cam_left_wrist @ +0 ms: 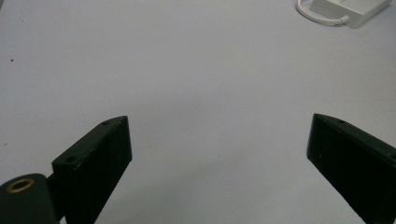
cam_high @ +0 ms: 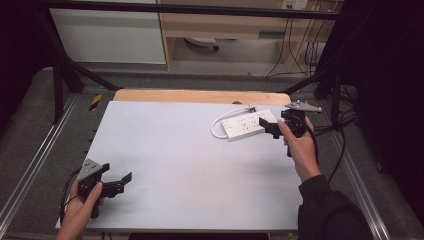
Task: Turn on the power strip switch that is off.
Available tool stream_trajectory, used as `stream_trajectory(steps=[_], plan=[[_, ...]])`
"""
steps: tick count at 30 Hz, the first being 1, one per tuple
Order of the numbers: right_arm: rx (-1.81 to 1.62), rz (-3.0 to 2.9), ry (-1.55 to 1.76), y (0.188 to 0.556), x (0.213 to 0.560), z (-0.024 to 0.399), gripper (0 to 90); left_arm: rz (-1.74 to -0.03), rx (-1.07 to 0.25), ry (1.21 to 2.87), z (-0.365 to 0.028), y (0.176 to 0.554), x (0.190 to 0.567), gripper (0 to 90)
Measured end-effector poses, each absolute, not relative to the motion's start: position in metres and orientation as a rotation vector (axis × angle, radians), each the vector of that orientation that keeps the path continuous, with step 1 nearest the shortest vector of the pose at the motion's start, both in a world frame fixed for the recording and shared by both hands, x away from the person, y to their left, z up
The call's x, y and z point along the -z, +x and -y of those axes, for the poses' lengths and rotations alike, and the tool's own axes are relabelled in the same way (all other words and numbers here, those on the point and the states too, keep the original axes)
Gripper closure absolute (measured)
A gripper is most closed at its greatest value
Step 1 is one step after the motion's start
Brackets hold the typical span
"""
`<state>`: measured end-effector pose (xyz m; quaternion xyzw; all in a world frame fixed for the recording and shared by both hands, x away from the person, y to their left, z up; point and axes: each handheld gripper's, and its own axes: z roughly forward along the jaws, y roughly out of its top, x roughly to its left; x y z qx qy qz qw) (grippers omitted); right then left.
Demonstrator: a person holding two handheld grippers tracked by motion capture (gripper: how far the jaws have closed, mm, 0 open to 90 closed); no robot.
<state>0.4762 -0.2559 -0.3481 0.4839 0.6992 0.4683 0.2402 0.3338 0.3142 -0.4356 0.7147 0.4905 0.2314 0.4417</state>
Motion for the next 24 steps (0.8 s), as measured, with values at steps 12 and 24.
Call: stream_trajectory(steps=[12,24], plan=[[-1.295,-1.93,1.279,0.444,0.37,0.252,4.6,-1.216,-0.579,1.775,-0.314,0.333,0.436,6.6],[-1.291,-1.957,1.262,0.412,0.392,0.254,3.9,-1.215,-0.579,1.771,-0.315,0.332,0.435,6.6]])
